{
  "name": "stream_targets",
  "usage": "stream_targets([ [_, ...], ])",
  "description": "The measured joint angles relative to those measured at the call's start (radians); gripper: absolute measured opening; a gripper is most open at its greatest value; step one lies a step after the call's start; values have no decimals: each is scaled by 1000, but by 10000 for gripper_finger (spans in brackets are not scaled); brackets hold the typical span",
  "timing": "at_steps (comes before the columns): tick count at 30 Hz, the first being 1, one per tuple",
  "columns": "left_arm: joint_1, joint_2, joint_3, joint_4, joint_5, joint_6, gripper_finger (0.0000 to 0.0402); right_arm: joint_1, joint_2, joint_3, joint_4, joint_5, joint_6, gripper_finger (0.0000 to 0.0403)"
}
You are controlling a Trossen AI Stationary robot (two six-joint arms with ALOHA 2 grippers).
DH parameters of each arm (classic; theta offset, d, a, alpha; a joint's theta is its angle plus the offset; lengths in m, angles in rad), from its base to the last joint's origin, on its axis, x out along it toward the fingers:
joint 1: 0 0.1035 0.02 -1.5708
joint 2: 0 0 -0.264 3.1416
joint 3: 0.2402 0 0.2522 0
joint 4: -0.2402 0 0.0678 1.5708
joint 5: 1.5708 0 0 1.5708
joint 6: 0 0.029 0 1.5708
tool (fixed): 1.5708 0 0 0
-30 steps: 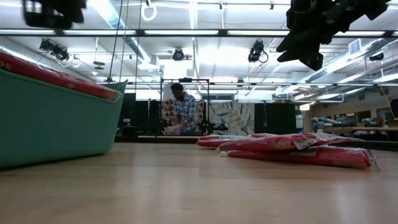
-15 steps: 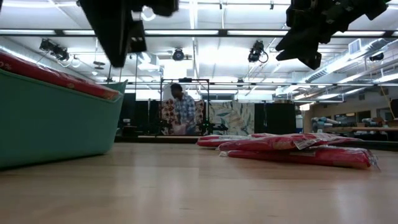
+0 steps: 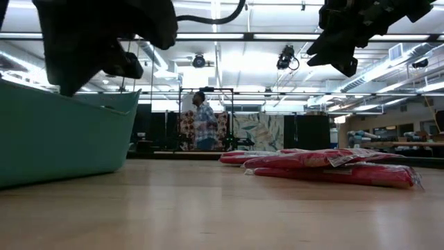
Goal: Sort popcorn bags into baskets
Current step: Put the red popcorn bag into the green bin
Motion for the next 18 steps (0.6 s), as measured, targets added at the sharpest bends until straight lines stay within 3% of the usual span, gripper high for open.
stream_targets([
  [11, 1, -1, 22, -235, 0, 7, 73, 0, 0, 0, 10, -3, -5, 125],
  [18, 1, -31, 22, -115, 5, -15, 73, 0, 0, 0, 7, -3, -15, 125],
])
